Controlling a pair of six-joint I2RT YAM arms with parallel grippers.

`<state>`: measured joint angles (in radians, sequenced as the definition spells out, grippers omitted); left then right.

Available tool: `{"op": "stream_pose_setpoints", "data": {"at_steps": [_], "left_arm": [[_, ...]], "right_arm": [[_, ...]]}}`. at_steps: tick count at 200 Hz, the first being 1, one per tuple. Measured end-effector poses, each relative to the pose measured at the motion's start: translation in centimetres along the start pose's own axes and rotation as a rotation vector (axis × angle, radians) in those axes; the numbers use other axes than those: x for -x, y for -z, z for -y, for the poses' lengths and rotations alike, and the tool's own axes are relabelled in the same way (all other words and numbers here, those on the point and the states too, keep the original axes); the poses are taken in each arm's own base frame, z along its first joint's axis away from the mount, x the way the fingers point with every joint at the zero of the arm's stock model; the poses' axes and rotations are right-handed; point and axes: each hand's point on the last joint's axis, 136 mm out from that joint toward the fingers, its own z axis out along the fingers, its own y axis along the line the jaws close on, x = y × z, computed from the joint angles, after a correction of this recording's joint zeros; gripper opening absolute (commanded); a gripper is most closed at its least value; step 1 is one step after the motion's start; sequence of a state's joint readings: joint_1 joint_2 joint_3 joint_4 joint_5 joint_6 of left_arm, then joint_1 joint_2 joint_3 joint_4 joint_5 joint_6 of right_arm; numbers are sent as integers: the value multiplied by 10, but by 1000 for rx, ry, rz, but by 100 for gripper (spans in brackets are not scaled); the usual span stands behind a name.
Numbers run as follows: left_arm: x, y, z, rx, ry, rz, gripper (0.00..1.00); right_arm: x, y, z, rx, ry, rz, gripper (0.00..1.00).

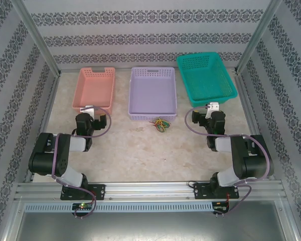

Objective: Untangle the cables

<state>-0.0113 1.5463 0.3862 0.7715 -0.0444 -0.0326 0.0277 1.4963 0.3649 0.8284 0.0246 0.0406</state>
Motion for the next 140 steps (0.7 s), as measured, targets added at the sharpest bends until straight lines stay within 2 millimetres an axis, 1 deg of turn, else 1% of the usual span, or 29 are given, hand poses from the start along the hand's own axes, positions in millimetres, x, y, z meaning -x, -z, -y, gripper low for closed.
{"op": "stream_pose_setpoints", "data": {"at_steps": [59,140], "left_arm": [[5,0,0,-1,-1,21,100],[6,-1,0,-1,-1,22,100]], "right_arm": [[3,0,-1,6,13,13,98],[4,-1,2,2,10,19,98]]}}
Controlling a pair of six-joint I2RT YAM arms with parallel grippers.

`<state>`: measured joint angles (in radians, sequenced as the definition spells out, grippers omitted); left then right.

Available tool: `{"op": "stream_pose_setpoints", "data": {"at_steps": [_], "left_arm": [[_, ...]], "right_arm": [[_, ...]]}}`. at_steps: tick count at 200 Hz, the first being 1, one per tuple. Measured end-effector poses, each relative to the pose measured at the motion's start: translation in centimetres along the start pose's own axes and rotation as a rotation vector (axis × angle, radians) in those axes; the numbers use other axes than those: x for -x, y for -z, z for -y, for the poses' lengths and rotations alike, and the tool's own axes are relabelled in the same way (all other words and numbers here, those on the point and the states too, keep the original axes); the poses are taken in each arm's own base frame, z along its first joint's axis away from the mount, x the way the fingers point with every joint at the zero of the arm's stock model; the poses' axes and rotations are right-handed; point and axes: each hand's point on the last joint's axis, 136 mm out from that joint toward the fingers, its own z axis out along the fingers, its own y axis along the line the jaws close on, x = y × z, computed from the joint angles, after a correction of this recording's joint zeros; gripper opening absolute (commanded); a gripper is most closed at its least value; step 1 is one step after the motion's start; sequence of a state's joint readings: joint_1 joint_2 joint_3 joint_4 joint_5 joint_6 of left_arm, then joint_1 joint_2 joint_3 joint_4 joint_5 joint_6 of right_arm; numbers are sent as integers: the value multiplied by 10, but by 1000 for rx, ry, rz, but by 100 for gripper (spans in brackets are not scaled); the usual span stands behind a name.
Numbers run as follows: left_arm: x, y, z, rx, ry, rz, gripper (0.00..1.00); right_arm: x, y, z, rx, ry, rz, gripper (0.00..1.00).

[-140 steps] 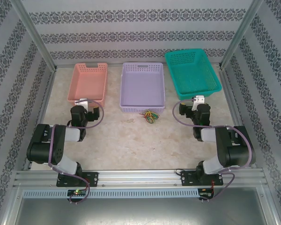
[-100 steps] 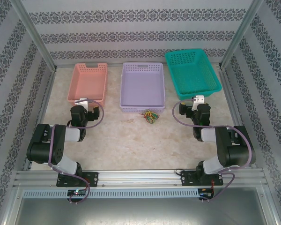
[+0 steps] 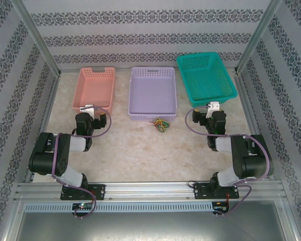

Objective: Untangle the cables

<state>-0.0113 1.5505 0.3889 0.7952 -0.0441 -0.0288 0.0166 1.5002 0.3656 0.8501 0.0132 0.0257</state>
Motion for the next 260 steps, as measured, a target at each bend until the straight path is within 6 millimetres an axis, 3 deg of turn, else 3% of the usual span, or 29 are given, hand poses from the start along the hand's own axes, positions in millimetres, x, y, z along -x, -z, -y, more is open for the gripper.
{"op": "stream_pose_setpoints", "data": {"at_steps": [44,68,136,178,205,218,238,260], "left_arm": [[2,1,7,-42,-21,6,100],[13,19,7,-49,-26,68,100],[45,66,3,-22,-8,158,100],[88,131,2,-48,35,306,100],[133,179,6,-104,141,377,100],[151,191,8,-141,261,352,100],[147,187,27,-257,408,245,100],[106,158,64,-382,525,8,100]], "right_arm": [[2,1,0,0,0,5,98],[18,11,1,-5,-1,54,98],[73,79,11,-63,-27,221,98],[101,132,5,-29,-132,271,98],[139,169,-16,120,-351,273,98],[147,180,-29,220,-443,282,98],[127,174,-57,346,-525,152,98],[77,164,-114,418,-467,-108,96]]}}
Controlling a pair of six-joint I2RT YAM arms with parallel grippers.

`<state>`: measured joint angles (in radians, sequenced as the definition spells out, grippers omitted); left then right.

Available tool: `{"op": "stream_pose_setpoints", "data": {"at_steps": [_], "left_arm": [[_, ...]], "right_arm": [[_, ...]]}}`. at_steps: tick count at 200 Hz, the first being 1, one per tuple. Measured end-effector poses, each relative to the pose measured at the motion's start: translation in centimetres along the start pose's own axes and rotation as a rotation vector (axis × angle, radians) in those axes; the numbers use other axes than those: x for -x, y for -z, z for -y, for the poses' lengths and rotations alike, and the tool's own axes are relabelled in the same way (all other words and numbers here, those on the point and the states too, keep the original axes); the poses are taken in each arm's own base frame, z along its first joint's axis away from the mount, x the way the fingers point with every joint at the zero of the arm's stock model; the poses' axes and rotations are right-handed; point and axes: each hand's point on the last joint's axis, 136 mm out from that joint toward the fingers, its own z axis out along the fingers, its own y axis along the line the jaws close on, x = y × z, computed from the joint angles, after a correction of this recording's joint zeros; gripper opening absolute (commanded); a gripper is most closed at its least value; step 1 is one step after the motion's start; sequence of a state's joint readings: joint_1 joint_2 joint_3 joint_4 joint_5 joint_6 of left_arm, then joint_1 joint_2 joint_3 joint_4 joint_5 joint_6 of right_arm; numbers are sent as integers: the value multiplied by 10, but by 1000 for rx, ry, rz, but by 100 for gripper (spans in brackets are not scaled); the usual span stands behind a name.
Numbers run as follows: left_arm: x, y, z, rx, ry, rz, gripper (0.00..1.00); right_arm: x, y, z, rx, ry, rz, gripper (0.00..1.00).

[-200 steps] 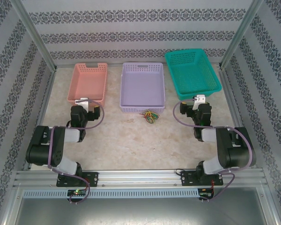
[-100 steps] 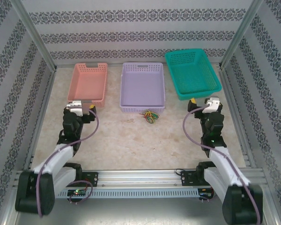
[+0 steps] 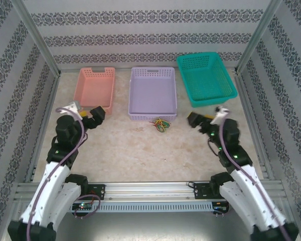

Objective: Untangle the cables

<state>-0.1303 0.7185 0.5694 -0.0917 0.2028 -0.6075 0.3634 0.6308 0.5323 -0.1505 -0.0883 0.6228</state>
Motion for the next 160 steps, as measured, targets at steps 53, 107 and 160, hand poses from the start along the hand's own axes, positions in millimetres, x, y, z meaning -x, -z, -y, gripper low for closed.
{"op": "stream_pose_setpoints", "data": {"at_steps": [53,107,160], "left_arm": [[-137,-15,38,-22,-66,-443,88],[-175,-7,29,17,-55,-512,75],[-177,-9,30,17,-30,-511,69]], "right_arm": [[-117,-57,-25,-150,187,-361,71],[-123,-107,20,-246,85,-403,56],[-163,-141,20,-202,119,-541,51]]}}
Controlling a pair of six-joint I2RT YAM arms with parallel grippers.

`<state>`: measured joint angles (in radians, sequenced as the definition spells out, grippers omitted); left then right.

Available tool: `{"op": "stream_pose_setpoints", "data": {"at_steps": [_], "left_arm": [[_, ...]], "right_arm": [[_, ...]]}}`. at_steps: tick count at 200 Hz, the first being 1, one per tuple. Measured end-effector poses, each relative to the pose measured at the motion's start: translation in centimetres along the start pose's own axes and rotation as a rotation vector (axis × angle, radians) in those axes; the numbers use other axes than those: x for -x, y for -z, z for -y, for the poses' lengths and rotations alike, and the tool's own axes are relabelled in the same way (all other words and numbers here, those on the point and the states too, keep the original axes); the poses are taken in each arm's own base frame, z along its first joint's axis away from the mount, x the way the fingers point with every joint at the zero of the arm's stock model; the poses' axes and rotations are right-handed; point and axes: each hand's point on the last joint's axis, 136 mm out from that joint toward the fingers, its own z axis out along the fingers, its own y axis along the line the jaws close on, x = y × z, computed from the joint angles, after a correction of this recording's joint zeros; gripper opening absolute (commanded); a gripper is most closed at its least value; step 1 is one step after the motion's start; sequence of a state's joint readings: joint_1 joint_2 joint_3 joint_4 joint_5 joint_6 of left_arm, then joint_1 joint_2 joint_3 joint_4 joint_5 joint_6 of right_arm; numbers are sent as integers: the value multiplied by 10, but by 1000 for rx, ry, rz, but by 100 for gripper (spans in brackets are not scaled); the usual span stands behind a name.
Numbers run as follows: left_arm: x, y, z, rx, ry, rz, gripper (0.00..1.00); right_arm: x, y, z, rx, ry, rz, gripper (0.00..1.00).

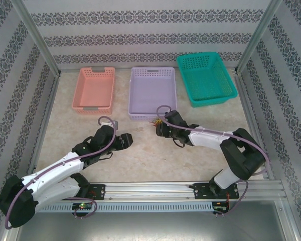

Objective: Untangle the cables

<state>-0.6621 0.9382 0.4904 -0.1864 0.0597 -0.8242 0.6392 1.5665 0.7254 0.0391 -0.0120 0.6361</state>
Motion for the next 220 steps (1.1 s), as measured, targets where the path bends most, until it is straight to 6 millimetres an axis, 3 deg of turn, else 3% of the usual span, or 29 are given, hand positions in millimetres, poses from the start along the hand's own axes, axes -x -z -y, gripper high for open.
{"op": "stream_pose_setpoints", "data": {"at_steps": [38,67,99,152,220], "left_arm": [[-3,-3,3,-11,6,-13,67],[-4,-3,6,-21,6,-16,65],[-7,-5,11,-39,13,-28,65],[-20,-19,26,-86,106,-87,75],[-15,-42,71,-194,233,-139,69]], "right_arm": [[-1,-12,0,-9,32,-22,36],[1,-13,-2,-5,56,-18,0],[-4,-4,-15,32,98,-7,0],[-36,38,-35,191,130,-7,0],[-54,43,-41,263,121,-58,0]]}}
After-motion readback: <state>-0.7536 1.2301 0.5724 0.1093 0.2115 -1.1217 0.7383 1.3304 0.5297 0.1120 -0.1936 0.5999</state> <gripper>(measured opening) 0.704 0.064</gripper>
